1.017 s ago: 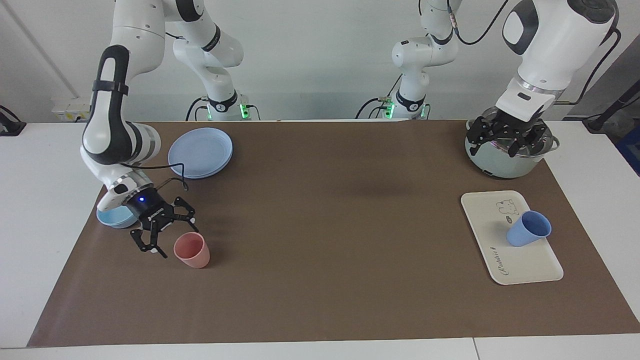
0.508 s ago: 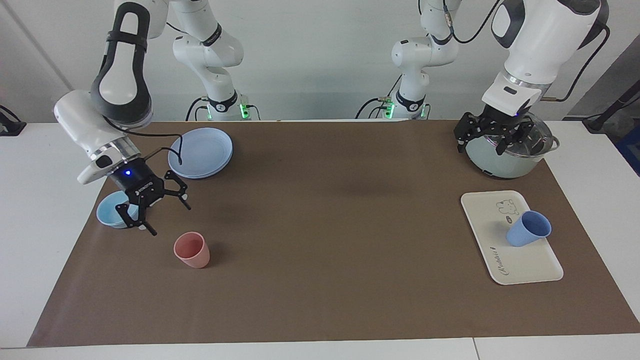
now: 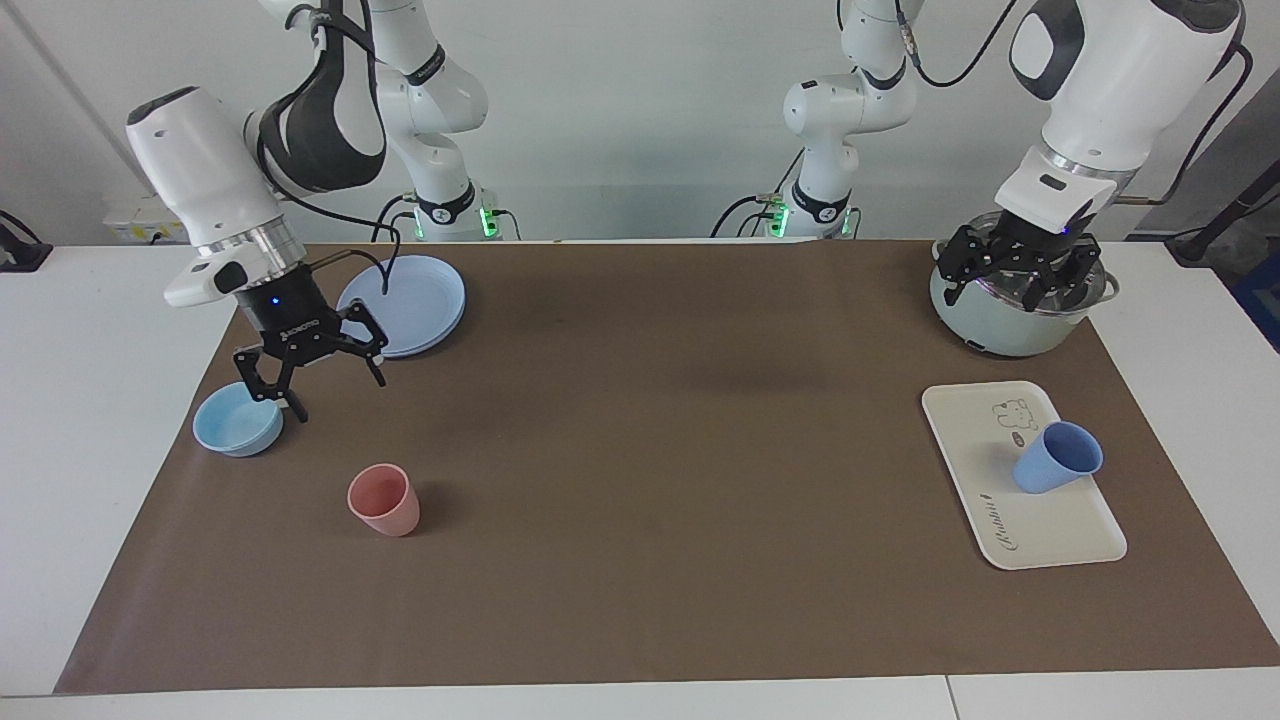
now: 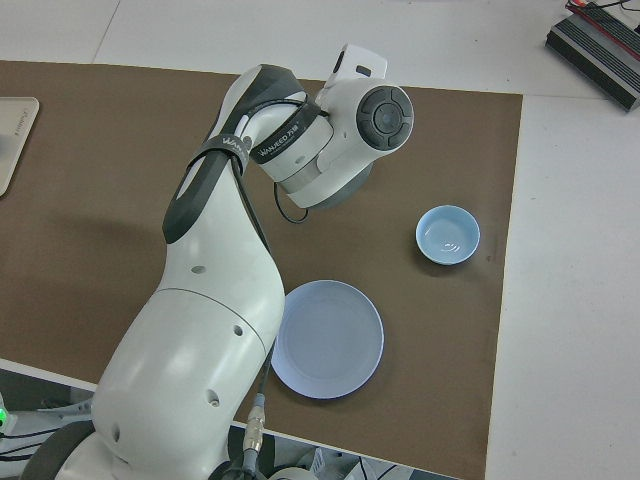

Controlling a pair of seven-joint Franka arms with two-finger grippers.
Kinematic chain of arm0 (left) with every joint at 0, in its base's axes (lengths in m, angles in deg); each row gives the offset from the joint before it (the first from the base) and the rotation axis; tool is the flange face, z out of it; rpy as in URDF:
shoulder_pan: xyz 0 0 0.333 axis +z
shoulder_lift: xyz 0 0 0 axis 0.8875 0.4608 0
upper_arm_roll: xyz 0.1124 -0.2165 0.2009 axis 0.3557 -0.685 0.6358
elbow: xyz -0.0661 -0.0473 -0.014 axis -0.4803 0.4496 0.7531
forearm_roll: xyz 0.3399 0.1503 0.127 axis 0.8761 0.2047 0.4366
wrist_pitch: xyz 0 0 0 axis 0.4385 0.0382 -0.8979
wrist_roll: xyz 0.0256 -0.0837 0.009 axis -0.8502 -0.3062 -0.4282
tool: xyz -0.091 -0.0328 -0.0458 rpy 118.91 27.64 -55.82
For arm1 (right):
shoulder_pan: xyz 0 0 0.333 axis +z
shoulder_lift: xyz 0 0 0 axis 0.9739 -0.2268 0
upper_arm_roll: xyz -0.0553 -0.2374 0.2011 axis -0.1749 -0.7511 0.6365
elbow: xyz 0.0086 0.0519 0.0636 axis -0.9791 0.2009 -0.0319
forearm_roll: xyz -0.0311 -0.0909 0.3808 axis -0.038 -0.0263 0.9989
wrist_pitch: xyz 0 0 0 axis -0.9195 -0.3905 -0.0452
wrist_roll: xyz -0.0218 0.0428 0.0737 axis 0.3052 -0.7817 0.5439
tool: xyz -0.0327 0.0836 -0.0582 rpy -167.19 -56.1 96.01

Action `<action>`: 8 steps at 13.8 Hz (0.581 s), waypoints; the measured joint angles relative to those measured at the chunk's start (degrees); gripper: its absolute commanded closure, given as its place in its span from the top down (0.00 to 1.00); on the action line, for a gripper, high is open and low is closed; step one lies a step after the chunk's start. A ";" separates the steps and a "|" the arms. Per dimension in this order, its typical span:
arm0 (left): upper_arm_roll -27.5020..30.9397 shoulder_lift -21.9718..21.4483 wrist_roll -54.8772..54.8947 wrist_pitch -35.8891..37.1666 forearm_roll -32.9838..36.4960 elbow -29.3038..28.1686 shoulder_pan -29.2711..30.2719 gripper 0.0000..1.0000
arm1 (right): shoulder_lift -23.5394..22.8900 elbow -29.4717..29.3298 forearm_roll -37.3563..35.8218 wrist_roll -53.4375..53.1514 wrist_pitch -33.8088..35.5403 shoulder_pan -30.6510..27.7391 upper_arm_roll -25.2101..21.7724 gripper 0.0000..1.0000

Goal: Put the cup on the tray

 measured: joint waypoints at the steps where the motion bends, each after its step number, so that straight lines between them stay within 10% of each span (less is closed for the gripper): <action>1: 0.02 0.00 -0.20 0.06 0.00 -0.06 0.00 1.00 | 0.79 -0.47 -4.85 -7.84 3.85 0.35 0.01 1.00; 8: 0.32 0.00 -2.61 0.23 0.04 -0.09 1.96 1.00 | 3.66 -16.13 -19.43 -35.80 41.17 0.77 0.41 1.00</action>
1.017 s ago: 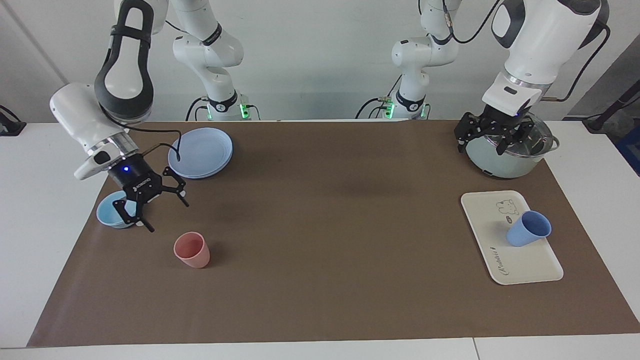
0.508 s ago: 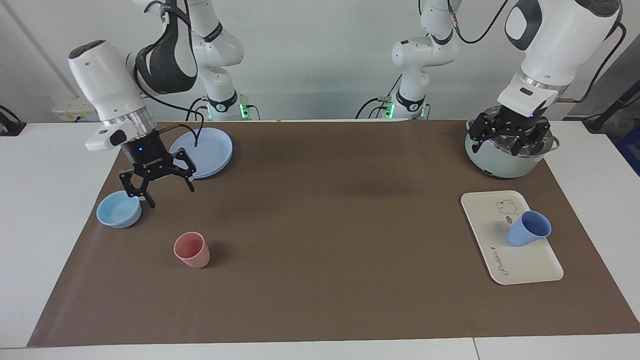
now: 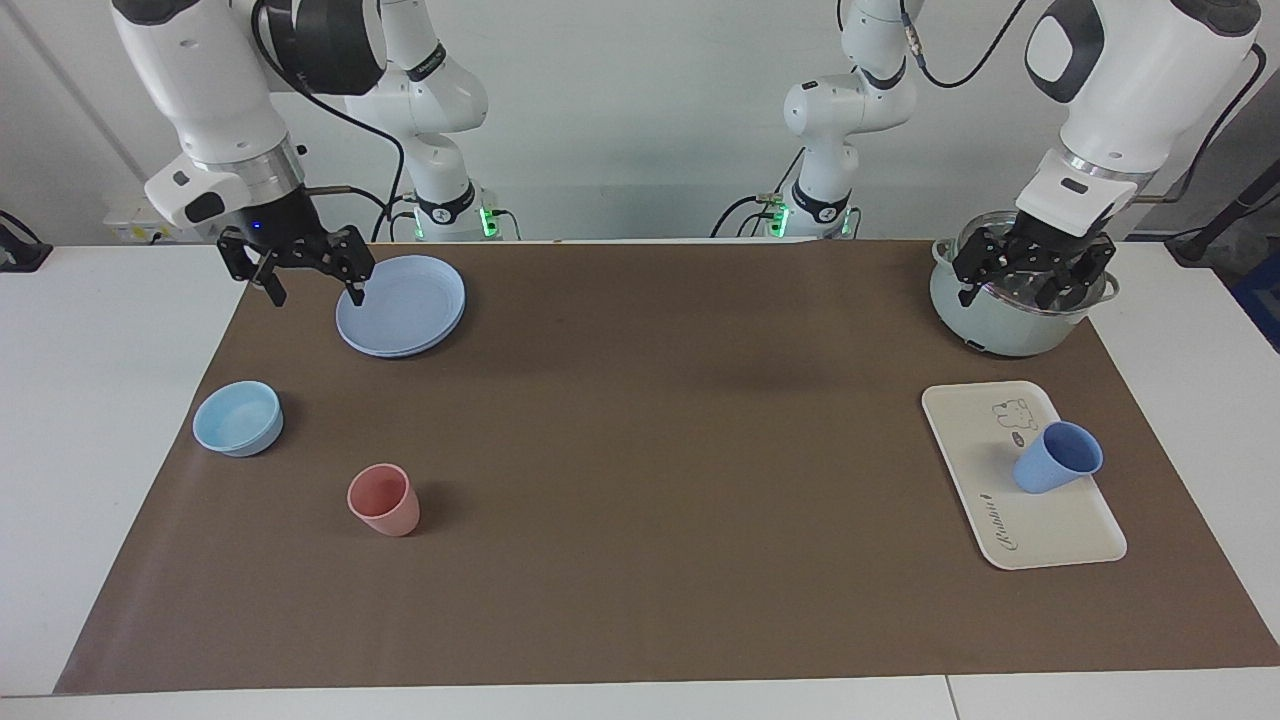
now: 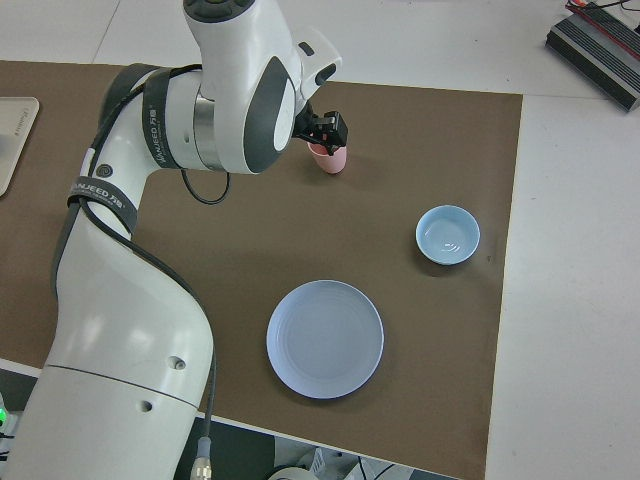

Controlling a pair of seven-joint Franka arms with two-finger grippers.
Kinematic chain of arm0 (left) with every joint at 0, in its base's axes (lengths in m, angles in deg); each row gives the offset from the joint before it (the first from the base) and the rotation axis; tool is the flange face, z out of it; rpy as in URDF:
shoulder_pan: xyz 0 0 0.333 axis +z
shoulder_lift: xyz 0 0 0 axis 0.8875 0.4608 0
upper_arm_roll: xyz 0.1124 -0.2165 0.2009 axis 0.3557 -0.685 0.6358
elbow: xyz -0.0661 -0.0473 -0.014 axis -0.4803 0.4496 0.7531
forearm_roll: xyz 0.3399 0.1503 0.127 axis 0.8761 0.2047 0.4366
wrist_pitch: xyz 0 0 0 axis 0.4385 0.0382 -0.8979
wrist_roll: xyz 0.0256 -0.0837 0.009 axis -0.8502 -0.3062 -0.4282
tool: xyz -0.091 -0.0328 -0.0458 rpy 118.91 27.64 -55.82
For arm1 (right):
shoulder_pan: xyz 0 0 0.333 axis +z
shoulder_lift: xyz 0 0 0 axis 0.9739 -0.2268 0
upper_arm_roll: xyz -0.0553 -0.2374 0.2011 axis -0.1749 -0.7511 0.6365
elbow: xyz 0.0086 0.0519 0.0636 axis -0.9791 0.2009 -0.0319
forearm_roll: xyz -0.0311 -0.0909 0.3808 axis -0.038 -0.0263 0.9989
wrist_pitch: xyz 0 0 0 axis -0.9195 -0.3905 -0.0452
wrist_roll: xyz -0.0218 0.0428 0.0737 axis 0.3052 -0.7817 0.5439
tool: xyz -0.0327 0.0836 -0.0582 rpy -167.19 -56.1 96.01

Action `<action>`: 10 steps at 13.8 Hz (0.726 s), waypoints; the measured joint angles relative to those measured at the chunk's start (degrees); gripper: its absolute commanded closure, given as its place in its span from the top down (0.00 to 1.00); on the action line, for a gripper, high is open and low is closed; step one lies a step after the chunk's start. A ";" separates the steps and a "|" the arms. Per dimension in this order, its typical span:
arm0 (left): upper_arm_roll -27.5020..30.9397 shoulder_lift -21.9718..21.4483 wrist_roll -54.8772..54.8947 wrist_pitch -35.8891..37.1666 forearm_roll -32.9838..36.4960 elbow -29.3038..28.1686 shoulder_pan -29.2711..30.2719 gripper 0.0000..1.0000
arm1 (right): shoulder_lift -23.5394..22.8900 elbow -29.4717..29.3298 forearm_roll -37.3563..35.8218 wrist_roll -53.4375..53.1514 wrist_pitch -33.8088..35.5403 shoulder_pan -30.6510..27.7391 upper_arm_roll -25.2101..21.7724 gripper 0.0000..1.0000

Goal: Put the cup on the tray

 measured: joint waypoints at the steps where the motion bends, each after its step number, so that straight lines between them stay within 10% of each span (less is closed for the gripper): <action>1: -0.02 0.00 -2.05 0.00 0.00 0.00 0.04 1.00 | 0.00 -2.81 0.00 -0.41 4.43 -0.12 -0.01 1.00; 10: -0.29 -0.01 -4.86 1.64 0.01 0.01 0.03 1.00 | -1.01 -5.78 0.35 -0.79 9.64 -1.75 -0.35 1.00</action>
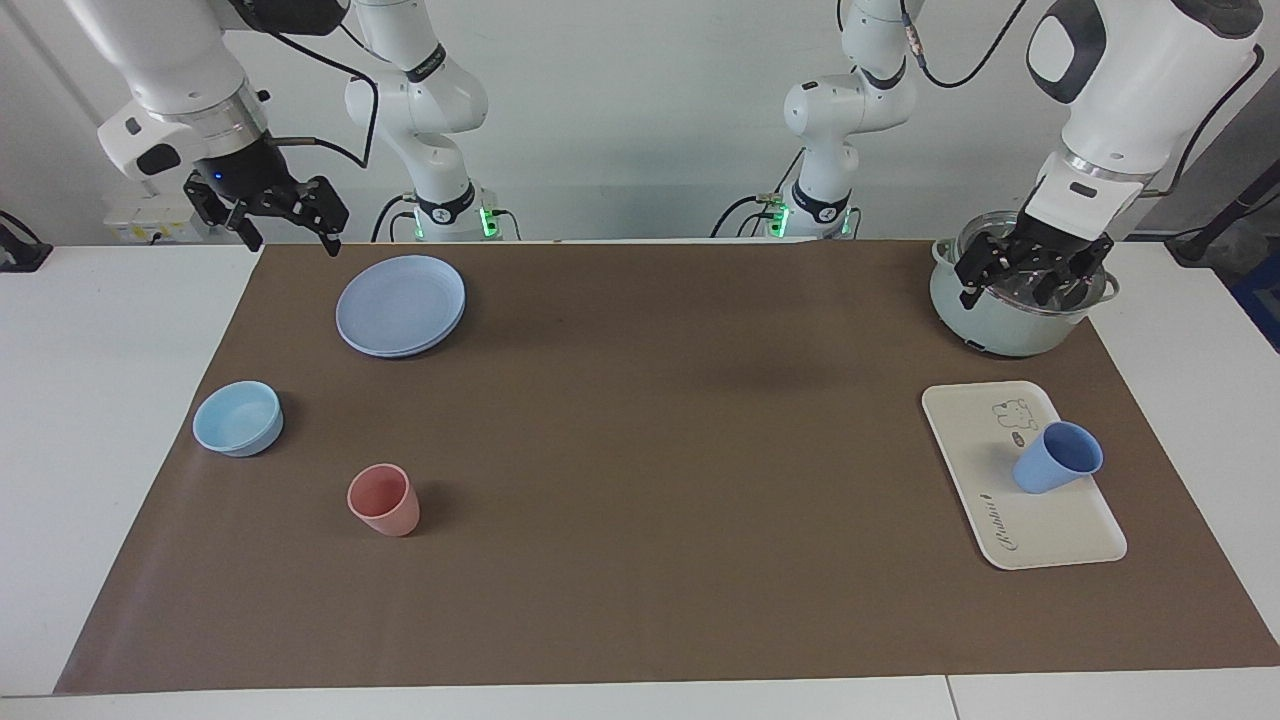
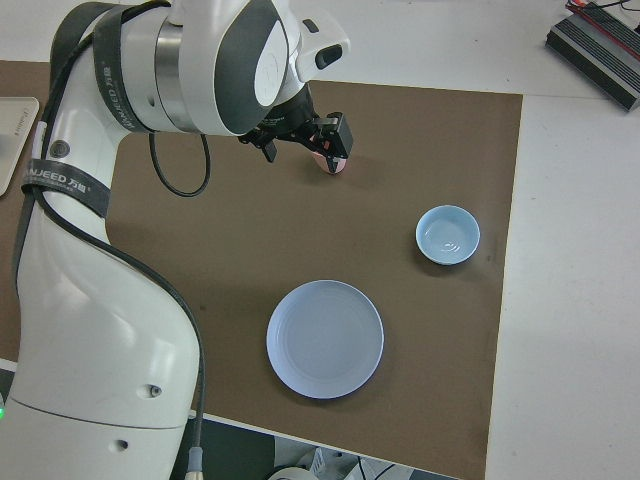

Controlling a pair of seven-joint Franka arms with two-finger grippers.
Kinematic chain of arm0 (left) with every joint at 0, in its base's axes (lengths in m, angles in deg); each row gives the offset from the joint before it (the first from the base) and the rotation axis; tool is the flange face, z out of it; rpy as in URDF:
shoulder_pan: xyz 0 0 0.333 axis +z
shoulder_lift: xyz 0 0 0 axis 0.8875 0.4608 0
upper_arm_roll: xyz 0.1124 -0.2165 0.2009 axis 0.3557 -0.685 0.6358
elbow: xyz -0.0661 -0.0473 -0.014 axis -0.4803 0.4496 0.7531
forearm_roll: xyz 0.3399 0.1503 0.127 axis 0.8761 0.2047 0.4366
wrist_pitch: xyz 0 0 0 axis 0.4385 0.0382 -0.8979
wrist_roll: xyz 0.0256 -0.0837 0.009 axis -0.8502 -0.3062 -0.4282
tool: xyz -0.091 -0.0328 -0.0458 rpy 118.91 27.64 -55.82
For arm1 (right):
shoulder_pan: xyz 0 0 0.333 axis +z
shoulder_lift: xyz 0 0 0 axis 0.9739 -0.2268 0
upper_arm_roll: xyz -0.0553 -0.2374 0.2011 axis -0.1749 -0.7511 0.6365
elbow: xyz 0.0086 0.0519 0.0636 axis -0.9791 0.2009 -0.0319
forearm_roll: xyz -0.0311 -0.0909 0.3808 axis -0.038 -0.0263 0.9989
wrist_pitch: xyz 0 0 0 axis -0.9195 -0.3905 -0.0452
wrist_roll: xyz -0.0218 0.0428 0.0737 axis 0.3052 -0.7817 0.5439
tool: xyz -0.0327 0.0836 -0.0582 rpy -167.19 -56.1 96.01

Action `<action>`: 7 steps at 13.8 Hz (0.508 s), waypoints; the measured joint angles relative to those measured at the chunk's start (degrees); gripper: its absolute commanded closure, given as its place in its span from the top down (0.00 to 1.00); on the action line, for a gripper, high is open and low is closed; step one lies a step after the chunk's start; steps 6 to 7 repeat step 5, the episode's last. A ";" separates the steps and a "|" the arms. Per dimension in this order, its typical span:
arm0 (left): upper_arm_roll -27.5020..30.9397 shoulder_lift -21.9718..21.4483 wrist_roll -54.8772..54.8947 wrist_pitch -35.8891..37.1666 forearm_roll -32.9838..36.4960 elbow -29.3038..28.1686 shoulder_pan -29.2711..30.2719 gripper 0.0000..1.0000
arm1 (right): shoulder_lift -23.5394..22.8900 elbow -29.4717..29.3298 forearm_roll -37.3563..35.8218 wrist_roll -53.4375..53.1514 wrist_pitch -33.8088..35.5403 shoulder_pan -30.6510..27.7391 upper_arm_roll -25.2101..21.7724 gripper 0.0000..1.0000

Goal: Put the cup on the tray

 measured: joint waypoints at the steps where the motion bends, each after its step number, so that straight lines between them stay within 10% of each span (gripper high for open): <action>1: 0.00 -0.02 0.00 0.63 0.00 0.01 0.00 1.00 | 0.00 0.00 0.00 0.00 0.00 0.00 0.00 1.00; 7: -0.18 -0.99 0.00 3.53 0.00 0.17 0.00 1.00 | 0.00 0.00 0.00 0.00 0.00 0.05 0.01 1.00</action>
